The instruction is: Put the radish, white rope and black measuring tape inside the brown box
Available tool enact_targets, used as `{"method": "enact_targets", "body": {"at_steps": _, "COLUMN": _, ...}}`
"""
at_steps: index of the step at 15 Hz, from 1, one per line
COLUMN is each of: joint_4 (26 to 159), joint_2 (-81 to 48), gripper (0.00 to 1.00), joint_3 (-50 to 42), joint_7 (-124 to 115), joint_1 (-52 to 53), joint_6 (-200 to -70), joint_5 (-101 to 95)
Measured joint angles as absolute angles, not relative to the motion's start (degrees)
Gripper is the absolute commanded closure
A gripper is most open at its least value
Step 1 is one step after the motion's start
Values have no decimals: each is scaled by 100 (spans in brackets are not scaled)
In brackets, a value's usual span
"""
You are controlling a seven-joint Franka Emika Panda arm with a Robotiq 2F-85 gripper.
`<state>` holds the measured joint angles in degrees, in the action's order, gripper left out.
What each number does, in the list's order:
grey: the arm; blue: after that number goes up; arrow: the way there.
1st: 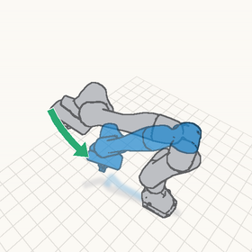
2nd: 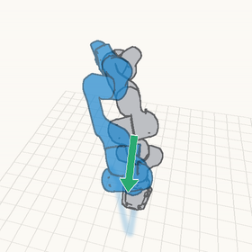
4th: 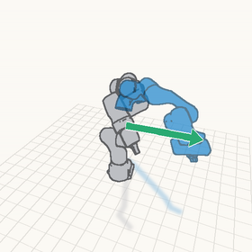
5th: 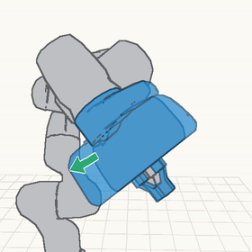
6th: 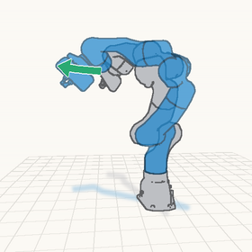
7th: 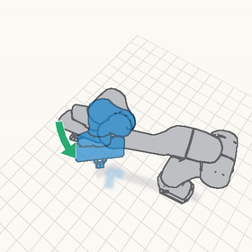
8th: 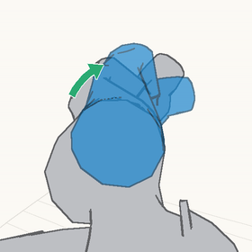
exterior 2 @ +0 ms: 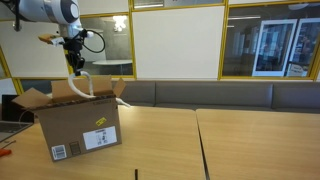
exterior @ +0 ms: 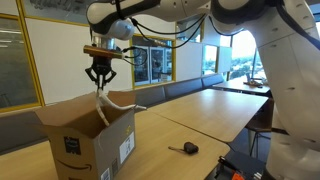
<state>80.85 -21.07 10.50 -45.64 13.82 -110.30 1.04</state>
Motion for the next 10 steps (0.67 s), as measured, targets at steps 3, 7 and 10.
{"method": "enact_targets", "body": {"at_steps": 3, "joint_4": 8342, "joint_2": -2245, "gripper": 87, "joint_3": 989, "joint_7": -4155, "joint_1": 1236, "joint_6": -11035, "joint_5": 654}}
{"method": "enact_targets", "body": {"at_steps": 7, "joint_4": 8586, "joint_2": -2437, "gripper": 60, "joint_3": 850, "joint_7": -3884, "joint_1": 1123, "joint_6": -11035, "joint_5": 993}}
{"method": "enact_targets", "body": {"at_steps": 10, "joint_4": 8612, "joint_2": -2585, "gripper": 50, "joint_3": 729, "joint_7": -3855, "joint_1": 1117, "joint_6": -11034, "joint_5": 998}}
